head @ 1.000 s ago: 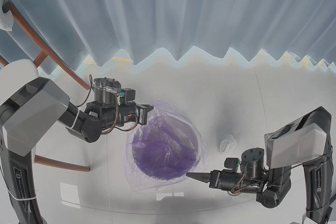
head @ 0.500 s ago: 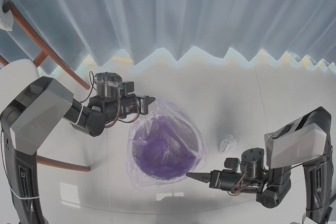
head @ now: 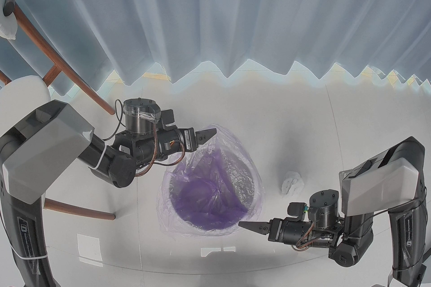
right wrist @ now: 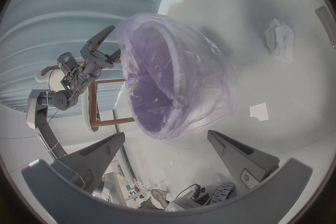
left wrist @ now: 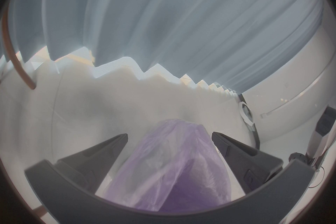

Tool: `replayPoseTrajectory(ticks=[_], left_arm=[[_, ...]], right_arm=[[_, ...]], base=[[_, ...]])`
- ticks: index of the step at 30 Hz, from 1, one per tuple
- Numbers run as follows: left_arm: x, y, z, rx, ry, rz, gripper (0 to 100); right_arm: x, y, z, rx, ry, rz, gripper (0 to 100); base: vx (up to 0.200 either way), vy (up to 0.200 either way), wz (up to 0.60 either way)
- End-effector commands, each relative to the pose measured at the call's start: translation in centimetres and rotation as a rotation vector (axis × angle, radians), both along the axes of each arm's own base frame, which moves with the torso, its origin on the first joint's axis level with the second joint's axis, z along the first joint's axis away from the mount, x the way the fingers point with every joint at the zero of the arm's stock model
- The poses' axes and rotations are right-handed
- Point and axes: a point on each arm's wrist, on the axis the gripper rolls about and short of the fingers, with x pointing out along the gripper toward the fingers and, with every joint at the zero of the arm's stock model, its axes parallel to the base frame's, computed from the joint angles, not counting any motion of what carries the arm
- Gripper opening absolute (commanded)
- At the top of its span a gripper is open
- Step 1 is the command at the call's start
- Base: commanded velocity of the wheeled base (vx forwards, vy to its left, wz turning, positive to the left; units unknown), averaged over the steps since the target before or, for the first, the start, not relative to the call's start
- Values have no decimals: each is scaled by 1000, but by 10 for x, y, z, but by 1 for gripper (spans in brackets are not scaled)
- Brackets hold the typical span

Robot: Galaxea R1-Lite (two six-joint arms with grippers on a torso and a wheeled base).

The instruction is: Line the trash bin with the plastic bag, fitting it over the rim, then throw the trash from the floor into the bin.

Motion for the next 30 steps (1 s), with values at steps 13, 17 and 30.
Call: replayPoseTrajectory(ticks=[13, 17, 30], left_arm=[[-38, 18, 21, -105, -97, 81, 100], [-93, 32, 61, -205, -145, 64, 100], [-132, 73, 92, -60, -345, 146, 100]], right_arm=[[0, 1, 1, 4, -19, 3, 100], [-3, 6, -4, -40, -57, 20, 100], [3, 29, -19, -539, -519, -119, 100]], base=[[0, 0, 0], [0, 0, 0], [0, 0, 0]])
